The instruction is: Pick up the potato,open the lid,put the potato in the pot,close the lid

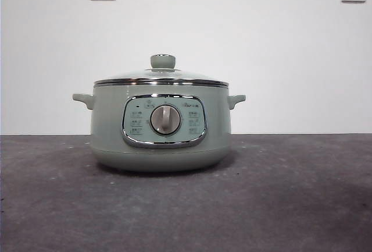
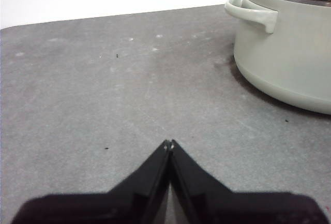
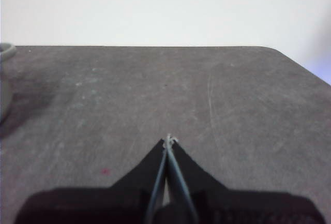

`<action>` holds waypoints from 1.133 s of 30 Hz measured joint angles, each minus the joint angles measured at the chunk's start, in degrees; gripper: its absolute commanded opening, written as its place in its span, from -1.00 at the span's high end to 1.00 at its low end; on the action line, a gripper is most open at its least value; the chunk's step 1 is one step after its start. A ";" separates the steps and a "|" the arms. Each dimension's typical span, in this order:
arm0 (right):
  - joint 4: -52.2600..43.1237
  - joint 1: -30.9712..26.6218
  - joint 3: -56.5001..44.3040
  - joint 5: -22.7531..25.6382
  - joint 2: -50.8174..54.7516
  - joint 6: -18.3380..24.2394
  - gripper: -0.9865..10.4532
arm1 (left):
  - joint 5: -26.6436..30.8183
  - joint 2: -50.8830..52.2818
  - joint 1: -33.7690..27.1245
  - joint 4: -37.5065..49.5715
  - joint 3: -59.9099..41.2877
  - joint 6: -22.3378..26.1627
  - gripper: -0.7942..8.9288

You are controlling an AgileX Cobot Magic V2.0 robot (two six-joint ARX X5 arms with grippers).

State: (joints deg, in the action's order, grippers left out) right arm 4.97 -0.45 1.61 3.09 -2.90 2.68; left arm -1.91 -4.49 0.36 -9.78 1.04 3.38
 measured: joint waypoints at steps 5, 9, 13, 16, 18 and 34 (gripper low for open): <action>5.88 0.00 -0.20 0.15 2.23 0.24 0.83 | 0.00 0.00 0.00 0.02 0.00 0.00 0.84; 5.88 0.00 -0.20 0.33 2.27 0.31 0.83 | 0.00 0.00 0.00 0.00 0.00 0.00 0.84; 5.88 0.00 -0.20 -0.04 2.27 0.31 0.83 | 0.00 0.00 0.00 0.00 0.00 0.00 0.84; 5.88 0.00 -0.20 -0.09 2.27 0.09 0.83 | 0.00 0.00 0.00 0.00 0.00 0.00 0.84; 5.88 0.00 -0.20 -0.09 2.27 -0.07 0.83 | 0.00 0.00 0.00 0.00 0.00 0.00 0.84; 5.88 0.00 -0.20 -0.09 2.27 -0.15 0.83 | 0.00 0.00 0.00 0.00 0.00 0.00 0.84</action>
State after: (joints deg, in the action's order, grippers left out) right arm 10.85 -0.45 1.41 3.01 -0.62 2.52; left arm -1.91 -4.49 0.36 -9.78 1.04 3.38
